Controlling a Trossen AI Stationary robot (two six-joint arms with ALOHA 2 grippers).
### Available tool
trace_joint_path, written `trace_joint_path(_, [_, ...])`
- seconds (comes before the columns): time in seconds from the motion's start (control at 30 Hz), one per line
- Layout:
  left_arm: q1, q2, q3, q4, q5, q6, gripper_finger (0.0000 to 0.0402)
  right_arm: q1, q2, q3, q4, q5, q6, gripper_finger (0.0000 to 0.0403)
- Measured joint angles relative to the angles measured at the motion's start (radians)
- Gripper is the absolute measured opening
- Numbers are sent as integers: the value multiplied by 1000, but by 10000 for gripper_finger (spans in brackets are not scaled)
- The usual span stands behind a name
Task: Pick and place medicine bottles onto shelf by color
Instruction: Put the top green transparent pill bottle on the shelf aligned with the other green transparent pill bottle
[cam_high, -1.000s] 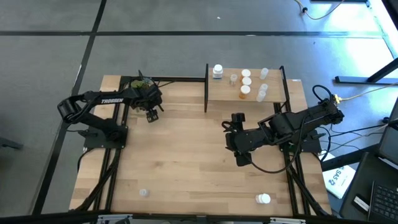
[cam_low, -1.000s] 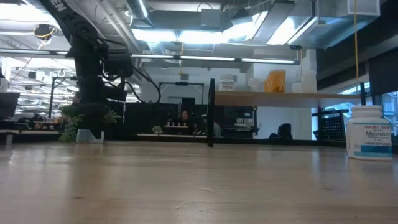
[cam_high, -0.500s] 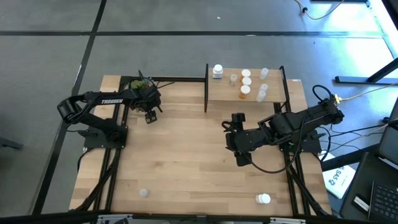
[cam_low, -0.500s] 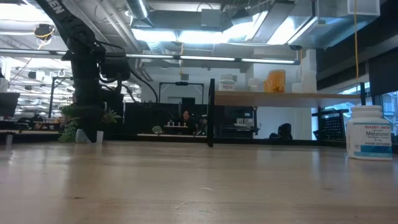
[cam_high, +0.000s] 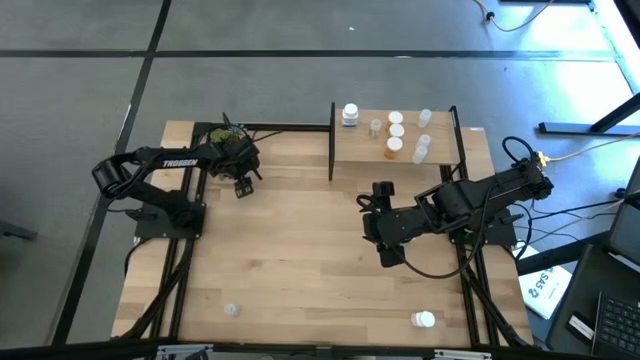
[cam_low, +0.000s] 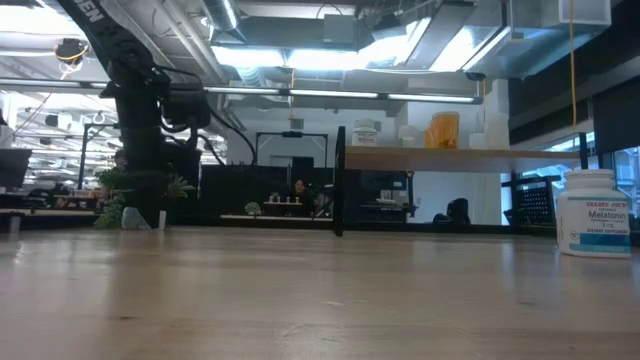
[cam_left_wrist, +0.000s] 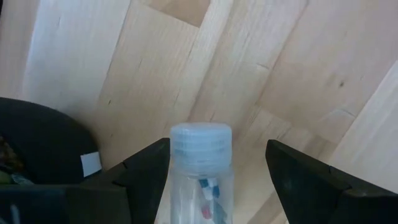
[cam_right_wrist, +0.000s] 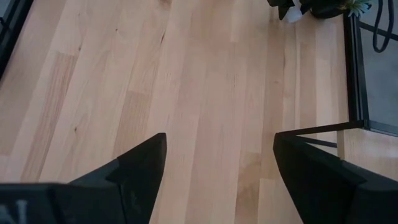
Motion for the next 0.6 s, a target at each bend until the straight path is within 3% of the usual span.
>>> trace_joint_path(0.33, [0, 0, 0, 28, -1, 0, 259, 0, 0, 0, 0, 0, 0, 297])
trace_joint_path(0.6, [0, 0, 0, 29, -65, 35, 259, 0, 0, 0, 0, 0, 0, 297])
